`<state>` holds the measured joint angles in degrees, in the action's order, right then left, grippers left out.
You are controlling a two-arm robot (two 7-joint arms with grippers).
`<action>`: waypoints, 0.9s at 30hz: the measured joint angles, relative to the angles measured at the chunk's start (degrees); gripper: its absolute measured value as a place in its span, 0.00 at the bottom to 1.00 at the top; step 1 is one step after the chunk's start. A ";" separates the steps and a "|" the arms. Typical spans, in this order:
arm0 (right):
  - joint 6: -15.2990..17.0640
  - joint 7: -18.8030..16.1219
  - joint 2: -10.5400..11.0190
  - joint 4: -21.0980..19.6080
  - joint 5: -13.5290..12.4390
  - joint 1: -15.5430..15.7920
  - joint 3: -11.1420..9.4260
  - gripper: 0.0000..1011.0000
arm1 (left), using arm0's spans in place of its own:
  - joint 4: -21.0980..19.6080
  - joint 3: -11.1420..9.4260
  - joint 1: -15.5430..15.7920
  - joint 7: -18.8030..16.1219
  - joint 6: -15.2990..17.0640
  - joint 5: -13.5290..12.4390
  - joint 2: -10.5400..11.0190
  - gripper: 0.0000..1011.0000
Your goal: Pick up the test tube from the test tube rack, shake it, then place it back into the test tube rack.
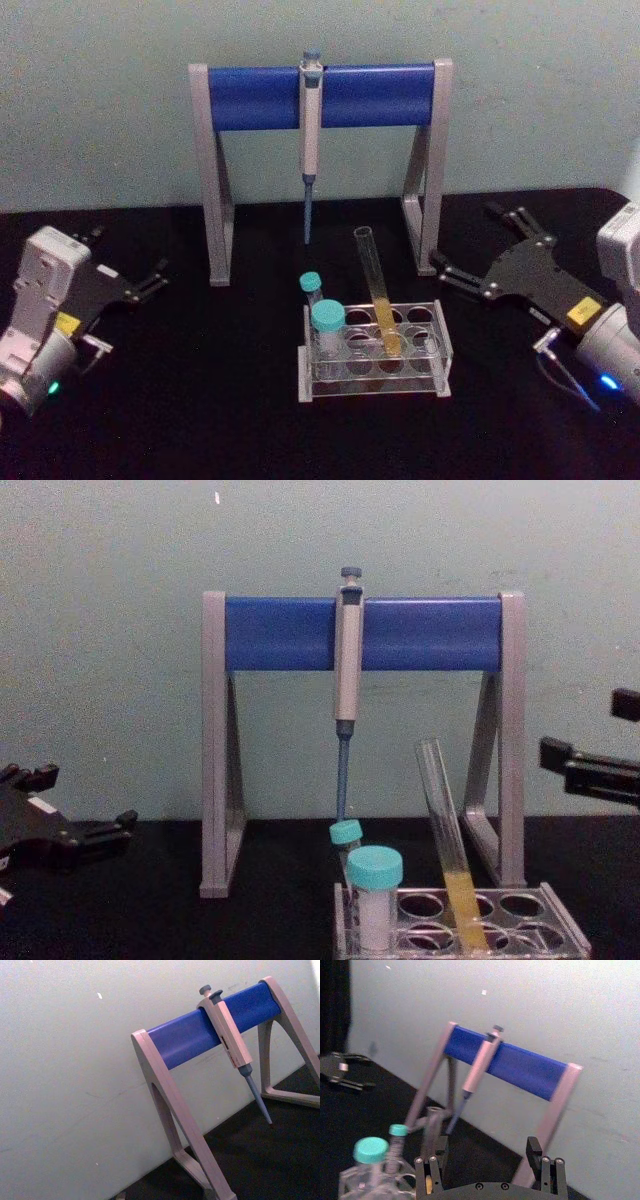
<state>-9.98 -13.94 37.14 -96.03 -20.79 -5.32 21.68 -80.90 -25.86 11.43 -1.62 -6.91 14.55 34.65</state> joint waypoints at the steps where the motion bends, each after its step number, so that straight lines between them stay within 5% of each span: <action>1: 0.13 -0.60 -0.11 -0.02 -0.26 -0.11 0.12 0.99 | 0.00 0.00 0.00 0.00 0.00 0.00 0.00 0.99; 12: 4.72 -7.69 -2.71 1.46 -2.77 -3.06 1.83 0.99 | 0.00 0.00 0.00 0.00 0.00 0.00 0.00 0.99; 27: 11.06 -13.79 -6.25 6.26 -2.70 -7.91 3.80 0.99 | 0.00 0.00 0.00 0.00 0.00 0.00 0.00 0.99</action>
<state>1.08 -27.73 30.89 -89.76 -23.49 -13.23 25.48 -80.90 -25.86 11.43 -1.62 -6.91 14.55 34.65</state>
